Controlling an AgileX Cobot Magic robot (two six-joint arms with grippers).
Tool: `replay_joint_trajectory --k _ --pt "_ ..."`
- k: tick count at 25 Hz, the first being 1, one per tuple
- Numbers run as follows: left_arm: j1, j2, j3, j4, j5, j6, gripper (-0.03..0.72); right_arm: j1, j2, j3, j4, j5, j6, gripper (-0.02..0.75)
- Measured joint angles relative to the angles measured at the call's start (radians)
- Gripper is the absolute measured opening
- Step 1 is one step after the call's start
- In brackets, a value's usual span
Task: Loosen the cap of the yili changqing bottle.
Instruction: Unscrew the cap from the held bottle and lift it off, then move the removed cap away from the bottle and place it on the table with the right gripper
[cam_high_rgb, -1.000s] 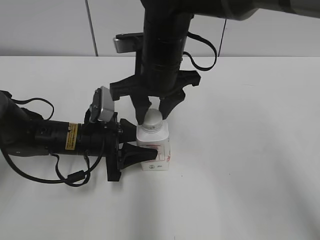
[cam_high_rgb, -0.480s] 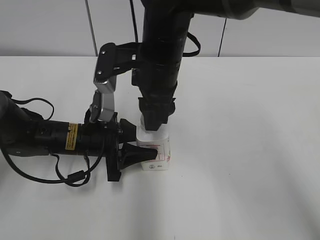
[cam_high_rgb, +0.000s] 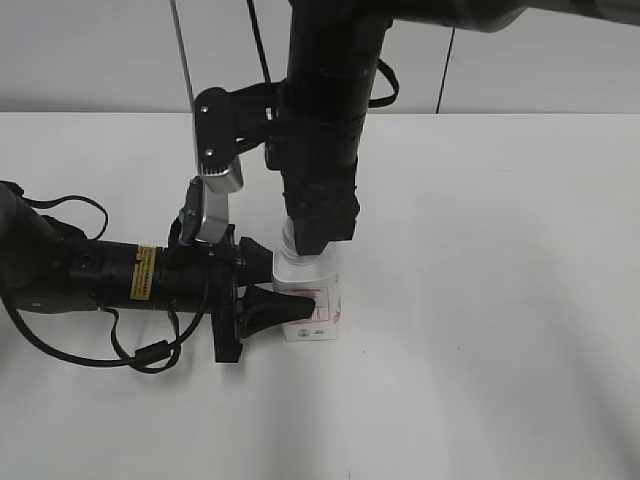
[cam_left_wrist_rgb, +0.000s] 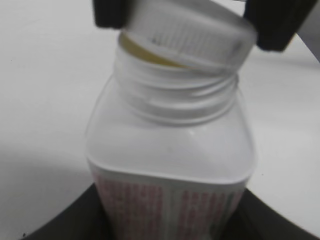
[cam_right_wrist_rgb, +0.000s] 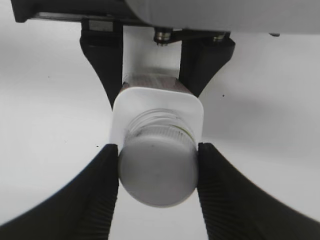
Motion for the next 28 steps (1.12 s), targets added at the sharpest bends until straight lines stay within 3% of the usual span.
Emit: replay_joint_trajectory --k 8,17,22,28 --pt "0.000 0.000 0.000 0.000 0.001 0.000 0.343 0.000 -0.091 0.000 0.002 0.000 0.130 0.382" --pt "0.000 0.000 0.000 -0.001 0.000 0.000 0.342 0.000 -0.126 0.000 -0.015 0.001 0.646 0.382" --pt "0.000 0.000 0.000 -0.010 -0.003 0.000 0.342 -0.005 -0.127 0.000 -0.024 0.001 0.777 0.382" --pt "0.000 0.001 0.000 -0.038 -0.010 -0.002 0.342 -0.092 -0.144 0.000 -0.033 0.001 0.908 0.382"
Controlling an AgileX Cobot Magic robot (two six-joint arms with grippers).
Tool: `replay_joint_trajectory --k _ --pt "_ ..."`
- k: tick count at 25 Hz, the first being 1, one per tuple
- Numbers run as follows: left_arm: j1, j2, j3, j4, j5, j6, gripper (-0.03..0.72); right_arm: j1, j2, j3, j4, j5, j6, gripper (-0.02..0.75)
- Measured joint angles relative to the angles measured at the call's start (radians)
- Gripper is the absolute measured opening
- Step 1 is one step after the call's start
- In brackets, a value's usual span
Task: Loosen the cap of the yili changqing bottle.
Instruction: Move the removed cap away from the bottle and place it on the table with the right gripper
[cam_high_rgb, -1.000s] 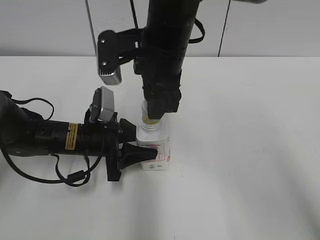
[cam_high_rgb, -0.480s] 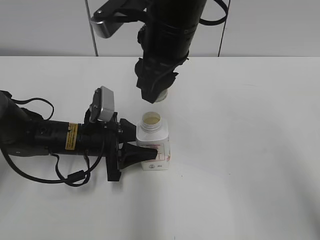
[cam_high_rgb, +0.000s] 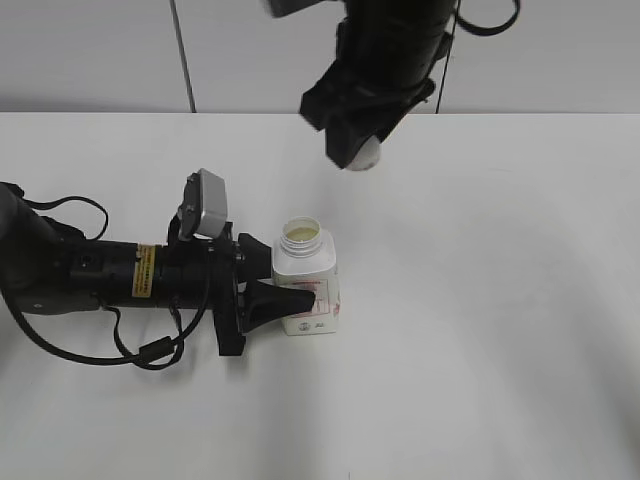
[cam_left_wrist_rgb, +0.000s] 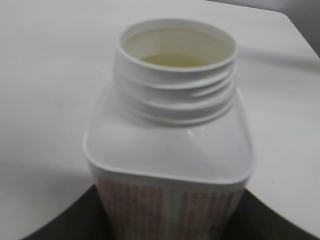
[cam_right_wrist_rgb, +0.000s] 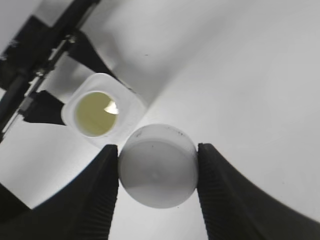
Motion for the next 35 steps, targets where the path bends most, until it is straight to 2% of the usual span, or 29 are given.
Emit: replay_joint_trajectory --k 8,15,20,27,31,35 --pt "0.000 0.001 0.000 -0.007 0.001 0.000 0.340 -0.200 -0.042 0.008 -0.002 -0.001 0.099 0.382" --pt "0.000 0.001 0.000 -0.008 0.001 0.000 0.340 -0.328 -0.056 0.146 -0.004 -0.001 0.116 0.382" --pt "0.000 0.001 0.000 -0.028 0.002 0.000 0.340 -0.370 -0.056 0.309 0.009 -0.046 0.117 0.382" --pt "-0.001 0.006 0.001 -0.215 0.023 0.005 0.340 -0.408 -0.056 0.492 0.055 -0.224 0.113 0.382" --pt "-0.001 0.006 0.001 -0.242 0.024 0.024 0.338 -0.408 -0.024 0.521 0.106 -0.299 0.066 0.382" --pt "-0.001 0.006 0.002 -0.241 0.032 0.025 0.338 -0.408 0.035 0.522 0.111 -0.346 0.038 0.382"
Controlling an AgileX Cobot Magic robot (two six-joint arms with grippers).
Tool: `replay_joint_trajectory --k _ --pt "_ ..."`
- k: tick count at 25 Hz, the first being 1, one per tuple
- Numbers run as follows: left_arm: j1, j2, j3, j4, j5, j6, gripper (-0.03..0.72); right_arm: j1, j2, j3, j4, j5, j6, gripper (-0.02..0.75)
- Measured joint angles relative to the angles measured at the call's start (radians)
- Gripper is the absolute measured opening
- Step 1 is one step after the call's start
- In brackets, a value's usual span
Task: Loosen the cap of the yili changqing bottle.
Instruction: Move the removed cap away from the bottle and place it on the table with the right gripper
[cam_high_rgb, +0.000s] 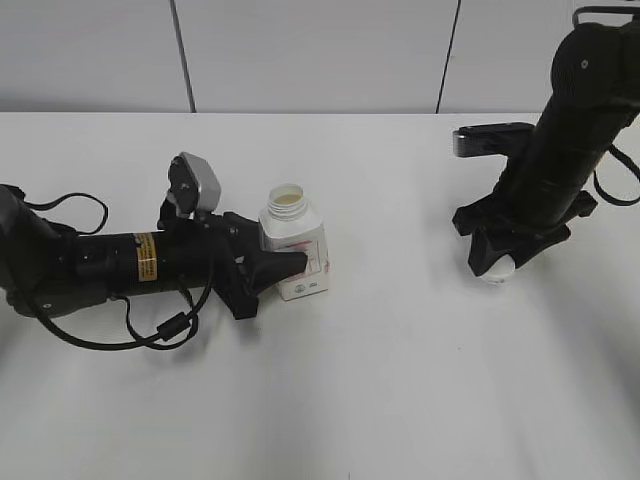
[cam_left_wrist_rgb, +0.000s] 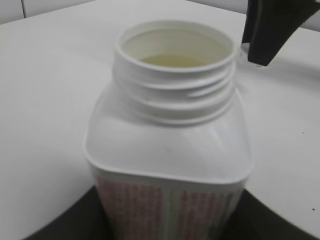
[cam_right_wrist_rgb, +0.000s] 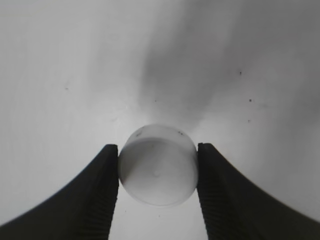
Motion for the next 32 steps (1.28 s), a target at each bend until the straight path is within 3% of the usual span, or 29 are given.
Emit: replay_joint_trajectory --k 14,20,24,26,32 --pt "0.000 -0.003 -0.001 0.025 0.024 0.011 0.337 0.000 0.073 0.000 0.042 -0.051 -0.095 0.389" --pt "0.000 -0.004 -0.001 0.028 0.025 0.014 0.337 0.000 0.073 0.000 0.079 -0.031 -0.155 0.592" --pt "0.001 -0.004 -0.002 0.045 0.025 0.016 0.337 0.000 0.071 -0.024 0.081 -0.002 -0.170 0.609" --pt "0.002 -0.005 -0.002 0.061 0.025 0.017 0.367 0.000 0.071 -0.050 0.082 0.028 -0.172 0.608" --pt "0.002 -0.005 -0.002 0.106 0.051 0.013 0.585 0.000 0.070 -0.113 0.083 0.148 -0.181 0.596"
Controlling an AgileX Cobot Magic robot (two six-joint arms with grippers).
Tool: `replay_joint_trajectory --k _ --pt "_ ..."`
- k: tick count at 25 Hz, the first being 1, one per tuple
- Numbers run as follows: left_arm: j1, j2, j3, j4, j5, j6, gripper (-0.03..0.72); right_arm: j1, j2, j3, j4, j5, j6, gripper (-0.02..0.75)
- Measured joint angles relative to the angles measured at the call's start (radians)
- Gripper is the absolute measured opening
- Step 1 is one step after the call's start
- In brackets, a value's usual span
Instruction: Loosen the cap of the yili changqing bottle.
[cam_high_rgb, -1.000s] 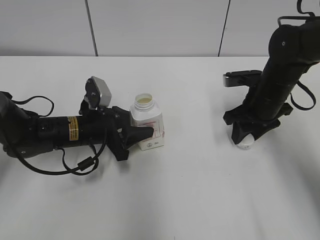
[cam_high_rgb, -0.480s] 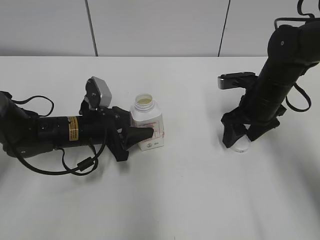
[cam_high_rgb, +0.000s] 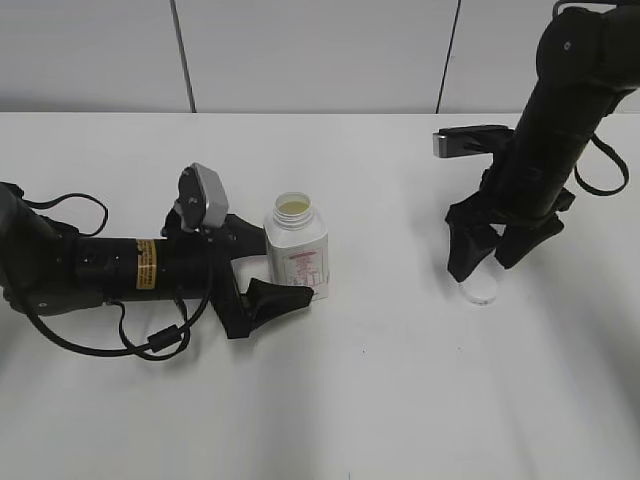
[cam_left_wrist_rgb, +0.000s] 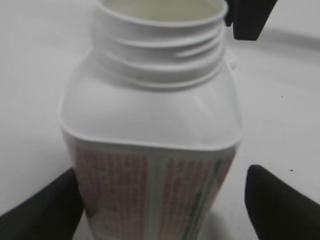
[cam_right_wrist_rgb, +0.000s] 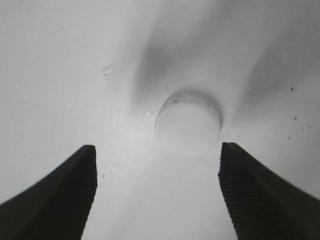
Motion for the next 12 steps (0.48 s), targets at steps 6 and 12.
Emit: replay_joint_trajectory --k 6,12 --pt "0.039 0.001 0.000 0.034 0.001 -0.005 0.596 0.000 0.000 -0.048 0.000 0.127 -0.004 0.596" --pt "0.109 -0.028 0.001 0.217 0.034 -0.081 0.593 0.000 -0.001 -0.070 0.000 0.185 -0.006 0.596"
